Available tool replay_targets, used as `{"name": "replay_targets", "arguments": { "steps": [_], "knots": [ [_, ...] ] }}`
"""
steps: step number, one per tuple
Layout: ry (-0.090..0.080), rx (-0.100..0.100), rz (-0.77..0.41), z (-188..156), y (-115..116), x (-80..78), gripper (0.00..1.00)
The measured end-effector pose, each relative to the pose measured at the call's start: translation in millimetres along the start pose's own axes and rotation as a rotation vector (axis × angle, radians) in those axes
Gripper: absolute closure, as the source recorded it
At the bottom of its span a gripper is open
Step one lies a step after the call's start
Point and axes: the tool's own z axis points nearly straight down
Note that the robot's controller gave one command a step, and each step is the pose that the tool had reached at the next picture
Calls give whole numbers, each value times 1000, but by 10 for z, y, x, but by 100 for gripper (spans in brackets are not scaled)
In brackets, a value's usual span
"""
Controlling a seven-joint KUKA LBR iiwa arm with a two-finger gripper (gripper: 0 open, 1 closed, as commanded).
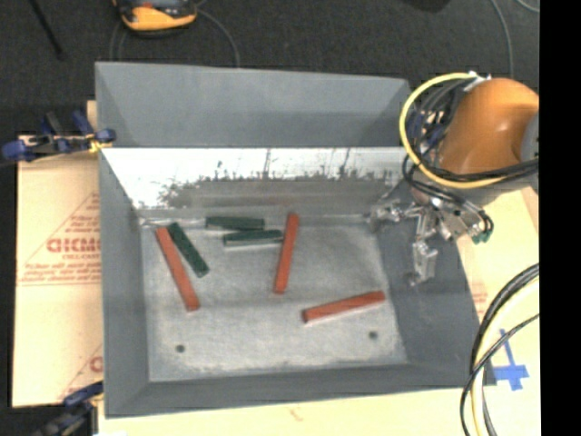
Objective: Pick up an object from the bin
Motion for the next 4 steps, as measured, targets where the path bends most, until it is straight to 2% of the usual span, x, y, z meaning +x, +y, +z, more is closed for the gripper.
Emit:
{"name": "replay_targets", "arguments": {
  "steps": [1,2,3,4],
  "knots": [
    [-5,4,0,-48,-10,-11,0],
    [-7,10,-116,90,121,176,0],
    [-3,6,-227,510,328,118,0],
    [-2,4,-345,695,1034,467,100]
  ]
}}
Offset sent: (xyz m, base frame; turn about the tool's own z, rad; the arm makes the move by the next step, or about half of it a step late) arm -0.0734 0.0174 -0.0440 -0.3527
